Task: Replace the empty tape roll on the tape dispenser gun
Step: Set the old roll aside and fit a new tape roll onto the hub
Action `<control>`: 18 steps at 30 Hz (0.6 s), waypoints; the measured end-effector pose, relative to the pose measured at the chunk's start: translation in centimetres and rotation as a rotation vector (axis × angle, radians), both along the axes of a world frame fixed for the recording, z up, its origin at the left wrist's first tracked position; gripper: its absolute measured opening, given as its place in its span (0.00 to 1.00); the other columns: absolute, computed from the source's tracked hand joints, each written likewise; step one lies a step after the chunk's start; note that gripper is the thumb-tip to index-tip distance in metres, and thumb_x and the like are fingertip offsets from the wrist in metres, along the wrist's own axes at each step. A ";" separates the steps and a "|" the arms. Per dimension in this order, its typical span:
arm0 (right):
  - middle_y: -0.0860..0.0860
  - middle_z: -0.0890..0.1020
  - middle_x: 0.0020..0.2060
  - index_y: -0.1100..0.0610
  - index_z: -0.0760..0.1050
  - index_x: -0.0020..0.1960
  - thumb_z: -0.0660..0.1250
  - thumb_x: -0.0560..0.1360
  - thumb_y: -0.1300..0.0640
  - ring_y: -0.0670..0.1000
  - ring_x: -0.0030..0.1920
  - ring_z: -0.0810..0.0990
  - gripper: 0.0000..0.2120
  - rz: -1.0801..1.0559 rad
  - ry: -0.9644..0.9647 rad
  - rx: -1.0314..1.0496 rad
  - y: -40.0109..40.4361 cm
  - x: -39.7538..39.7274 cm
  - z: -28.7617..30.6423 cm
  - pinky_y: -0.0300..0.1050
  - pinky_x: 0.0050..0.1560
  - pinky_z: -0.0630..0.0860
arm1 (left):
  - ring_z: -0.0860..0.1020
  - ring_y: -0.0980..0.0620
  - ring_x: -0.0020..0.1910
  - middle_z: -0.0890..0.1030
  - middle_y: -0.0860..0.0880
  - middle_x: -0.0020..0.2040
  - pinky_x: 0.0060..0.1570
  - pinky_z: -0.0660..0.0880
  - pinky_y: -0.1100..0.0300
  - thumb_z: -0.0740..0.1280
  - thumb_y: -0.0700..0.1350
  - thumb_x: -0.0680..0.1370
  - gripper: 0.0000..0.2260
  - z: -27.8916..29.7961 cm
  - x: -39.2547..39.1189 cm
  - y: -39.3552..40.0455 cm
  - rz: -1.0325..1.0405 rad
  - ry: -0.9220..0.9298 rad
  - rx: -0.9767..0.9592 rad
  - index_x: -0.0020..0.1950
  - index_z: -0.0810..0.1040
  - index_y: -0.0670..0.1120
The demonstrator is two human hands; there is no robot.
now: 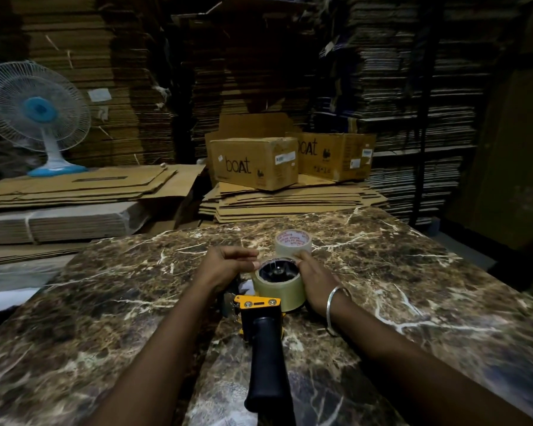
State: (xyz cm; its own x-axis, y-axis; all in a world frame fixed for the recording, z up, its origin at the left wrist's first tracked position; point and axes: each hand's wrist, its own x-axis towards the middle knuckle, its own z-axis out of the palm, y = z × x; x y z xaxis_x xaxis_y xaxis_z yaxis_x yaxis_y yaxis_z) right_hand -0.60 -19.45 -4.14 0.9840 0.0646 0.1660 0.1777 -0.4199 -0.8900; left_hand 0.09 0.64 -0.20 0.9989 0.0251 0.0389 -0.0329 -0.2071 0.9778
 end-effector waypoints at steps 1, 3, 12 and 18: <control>0.55 0.81 0.62 0.49 0.74 0.64 0.49 0.78 0.43 0.58 0.62 0.77 0.23 -0.022 0.006 -0.082 -0.1 -0.2 0.1 0.58 0.68 0.68 | 0.84 0.48 0.46 0.86 0.46 0.46 0.46 0.83 0.55 0.75 0.29 0.68 0.13 0.0 0.1 -0.1 -0.011 -0.001 -0.015 0.46 0.86 0.46; 0.54 0.79 0.65 0.48 0.72 0.65 0.45 0.75 0.42 0.58 0.65 0.76 0.26 -0.053 0.002 -0.219 -0.2 -0.2 0.2 0.60 0.70 0.63 | 0.83 0.54 0.40 0.83 0.45 0.45 0.37 0.81 0.64 0.72 0.26 0.69 0.18 0.3 0.0 -0.3 -0.026 -0.002 -0.040 0.54 0.83 0.42; 0.50 0.73 0.69 0.45 0.67 0.66 0.44 0.84 0.48 0.56 0.70 0.69 0.17 -0.112 -0.011 -0.497 -0.4 0.3 -0.9 0.58 0.63 0.58 | 0.83 0.50 0.46 0.85 0.45 0.48 0.47 0.80 0.53 0.73 0.32 0.71 0.19 0.3 -0.9 -0.5 0.049 -0.005 -0.087 0.60 0.81 0.45; 0.52 0.79 0.64 0.44 0.70 0.64 0.47 0.83 0.45 0.57 0.65 0.75 0.16 -0.083 -0.042 -0.329 -0.5 0.4 -1.0 0.59 0.65 0.64 | 0.82 0.41 0.52 0.86 0.43 0.49 0.50 0.79 0.47 0.70 0.43 0.76 0.06 0.0 -2.2 -0.4 0.322 -0.126 -0.158 0.46 0.86 0.43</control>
State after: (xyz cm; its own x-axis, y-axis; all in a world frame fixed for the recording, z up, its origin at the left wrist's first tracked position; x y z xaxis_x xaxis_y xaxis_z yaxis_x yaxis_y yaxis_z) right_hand -0.16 -19.91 -5.13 0.9809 0.0412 0.1902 0.1645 -0.6979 -0.6970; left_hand -2.07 0.26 -0.17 0.9265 0.3528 0.1310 -0.1123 -0.0731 0.9910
